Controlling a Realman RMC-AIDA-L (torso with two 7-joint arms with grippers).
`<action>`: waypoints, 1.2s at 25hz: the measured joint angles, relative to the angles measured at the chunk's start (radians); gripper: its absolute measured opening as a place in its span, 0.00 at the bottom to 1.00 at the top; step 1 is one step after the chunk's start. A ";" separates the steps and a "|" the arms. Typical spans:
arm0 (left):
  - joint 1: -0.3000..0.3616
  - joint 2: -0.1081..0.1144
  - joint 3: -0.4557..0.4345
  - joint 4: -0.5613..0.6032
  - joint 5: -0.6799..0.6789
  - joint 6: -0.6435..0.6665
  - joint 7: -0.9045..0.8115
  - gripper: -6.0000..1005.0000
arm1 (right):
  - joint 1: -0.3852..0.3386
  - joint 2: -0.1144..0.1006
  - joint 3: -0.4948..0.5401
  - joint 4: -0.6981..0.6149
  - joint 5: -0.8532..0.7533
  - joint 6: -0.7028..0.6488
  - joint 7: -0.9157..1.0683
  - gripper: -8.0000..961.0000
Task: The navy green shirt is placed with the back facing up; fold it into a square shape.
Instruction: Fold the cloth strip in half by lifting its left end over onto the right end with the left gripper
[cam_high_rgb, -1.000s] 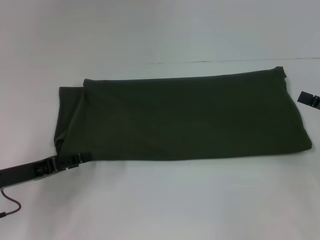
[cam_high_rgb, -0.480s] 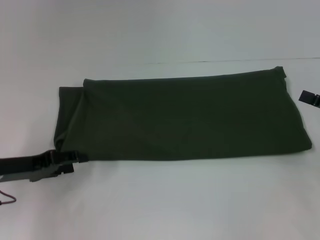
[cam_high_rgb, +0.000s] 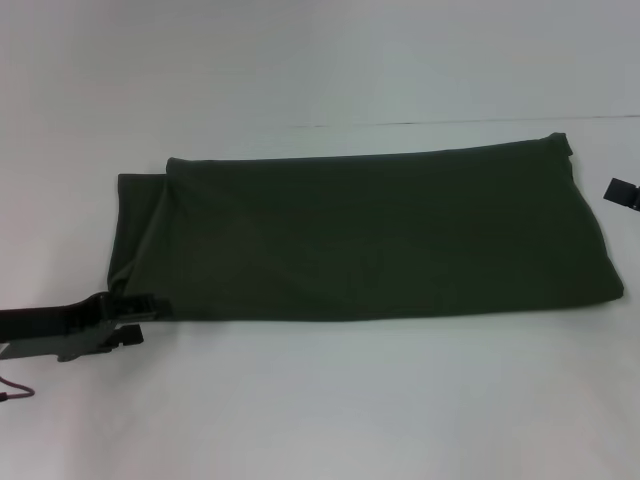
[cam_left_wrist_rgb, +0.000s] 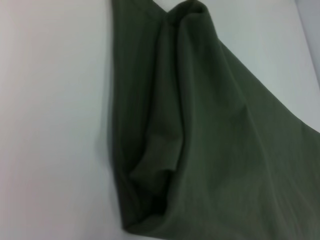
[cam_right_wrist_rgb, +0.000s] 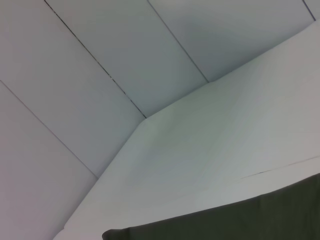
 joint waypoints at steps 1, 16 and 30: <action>0.000 0.000 0.000 -0.001 0.001 -0.005 -0.003 0.68 | 0.000 0.000 0.000 0.000 0.000 0.000 0.000 0.95; -0.012 0.004 -0.001 -0.027 0.021 -0.054 -0.027 0.68 | -0.001 -0.001 0.015 0.000 0.000 -0.006 0.000 0.95; -0.037 0.011 0.001 -0.054 0.025 -0.124 -0.029 0.68 | -0.014 -0.001 0.056 0.000 0.000 -0.042 0.000 0.95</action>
